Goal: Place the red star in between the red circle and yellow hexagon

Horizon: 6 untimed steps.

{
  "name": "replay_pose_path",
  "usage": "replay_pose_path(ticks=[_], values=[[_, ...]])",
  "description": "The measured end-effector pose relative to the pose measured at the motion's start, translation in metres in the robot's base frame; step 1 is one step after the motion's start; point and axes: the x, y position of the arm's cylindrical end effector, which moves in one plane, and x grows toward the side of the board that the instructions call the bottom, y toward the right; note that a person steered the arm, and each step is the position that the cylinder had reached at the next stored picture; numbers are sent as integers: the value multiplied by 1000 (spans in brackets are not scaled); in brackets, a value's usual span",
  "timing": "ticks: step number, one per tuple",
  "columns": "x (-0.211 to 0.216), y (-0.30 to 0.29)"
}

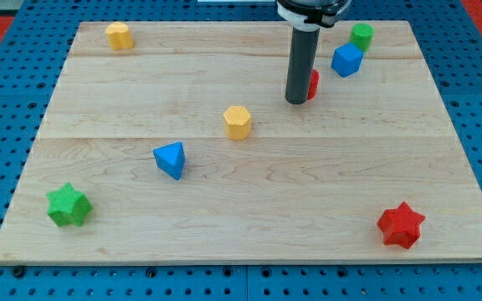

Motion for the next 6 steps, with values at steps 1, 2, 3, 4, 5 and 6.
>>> replay_pose_path(ticks=[1, 2, 3, 4, 5, 6], values=[[0, 0], [24, 48], [71, 168], [176, 214], [239, 206], [245, 157]])
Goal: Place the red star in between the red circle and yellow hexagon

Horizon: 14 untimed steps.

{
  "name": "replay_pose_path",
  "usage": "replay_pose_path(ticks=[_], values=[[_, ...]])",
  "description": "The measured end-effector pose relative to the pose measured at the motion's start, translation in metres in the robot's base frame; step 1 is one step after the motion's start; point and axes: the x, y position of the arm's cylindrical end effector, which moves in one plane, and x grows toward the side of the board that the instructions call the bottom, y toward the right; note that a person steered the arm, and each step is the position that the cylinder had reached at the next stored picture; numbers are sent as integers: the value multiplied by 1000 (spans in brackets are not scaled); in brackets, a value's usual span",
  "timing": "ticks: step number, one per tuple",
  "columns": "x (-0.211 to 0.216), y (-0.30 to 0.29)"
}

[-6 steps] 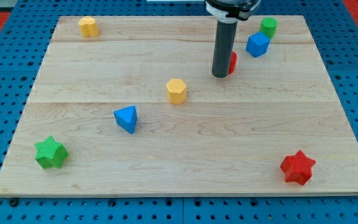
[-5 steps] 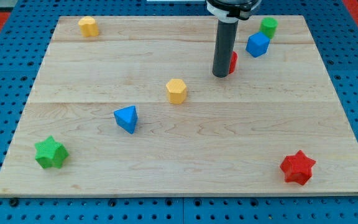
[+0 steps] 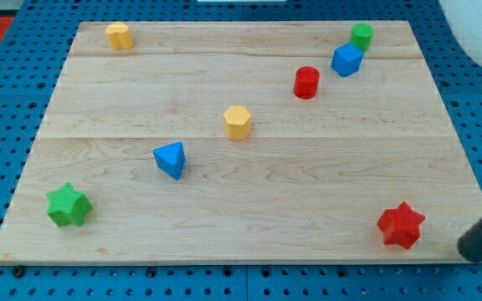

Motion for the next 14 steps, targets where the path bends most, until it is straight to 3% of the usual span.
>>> replay_pose_path(ticks=[2, 3, 4, 6, 7, 8, 9, 10, 11, 13, 14], values=[[-30, -116], [-44, -137], [-62, -70], [-70, -25], [-106, -89], [-114, -101], [-96, -100], [-98, -148], [-122, -154], [-152, -120], [-149, -62]])
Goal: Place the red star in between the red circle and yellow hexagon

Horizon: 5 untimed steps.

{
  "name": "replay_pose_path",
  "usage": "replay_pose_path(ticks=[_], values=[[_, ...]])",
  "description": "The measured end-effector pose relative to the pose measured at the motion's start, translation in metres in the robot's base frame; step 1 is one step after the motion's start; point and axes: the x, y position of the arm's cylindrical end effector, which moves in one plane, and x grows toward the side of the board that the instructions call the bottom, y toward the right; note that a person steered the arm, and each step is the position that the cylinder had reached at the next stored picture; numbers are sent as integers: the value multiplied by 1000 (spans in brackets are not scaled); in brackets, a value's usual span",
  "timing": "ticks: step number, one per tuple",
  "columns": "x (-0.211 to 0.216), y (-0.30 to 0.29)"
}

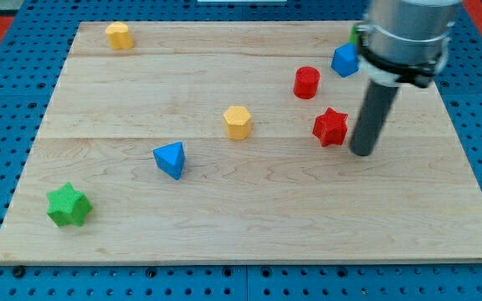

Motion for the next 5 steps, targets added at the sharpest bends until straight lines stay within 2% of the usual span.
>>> replay_pose_path(ticks=[1, 2, 5], values=[[-15, -20], [-20, -82], [-46, -80]])
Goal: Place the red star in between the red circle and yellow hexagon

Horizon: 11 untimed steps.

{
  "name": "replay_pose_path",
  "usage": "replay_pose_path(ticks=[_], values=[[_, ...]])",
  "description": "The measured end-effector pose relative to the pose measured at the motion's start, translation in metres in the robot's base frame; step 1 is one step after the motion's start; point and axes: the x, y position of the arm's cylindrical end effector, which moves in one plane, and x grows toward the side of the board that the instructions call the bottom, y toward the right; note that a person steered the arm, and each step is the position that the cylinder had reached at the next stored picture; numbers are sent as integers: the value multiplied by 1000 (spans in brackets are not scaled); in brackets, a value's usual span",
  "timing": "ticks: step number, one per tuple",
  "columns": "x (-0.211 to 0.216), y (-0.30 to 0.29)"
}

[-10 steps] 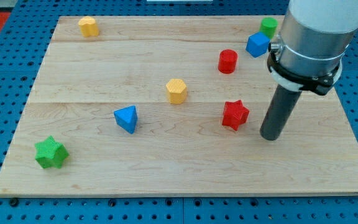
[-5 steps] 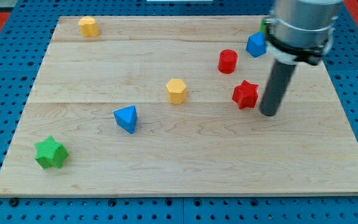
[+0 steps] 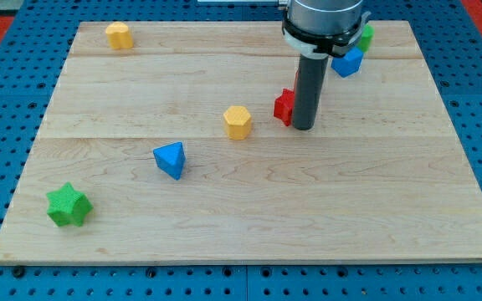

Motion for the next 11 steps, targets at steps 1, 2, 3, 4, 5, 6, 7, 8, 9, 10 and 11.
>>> replay_pose_path(ticks=[1, 2, 3, 4, 5, 6, 7, 8, 9, 10, 11], values=[[-11, 42], [-11, 11], [-12, -14], [-18, -12], [6, -10], [7, -37], [3, -36], [2, 9], [-9, -11], [-15, -32], [-16, -38]])
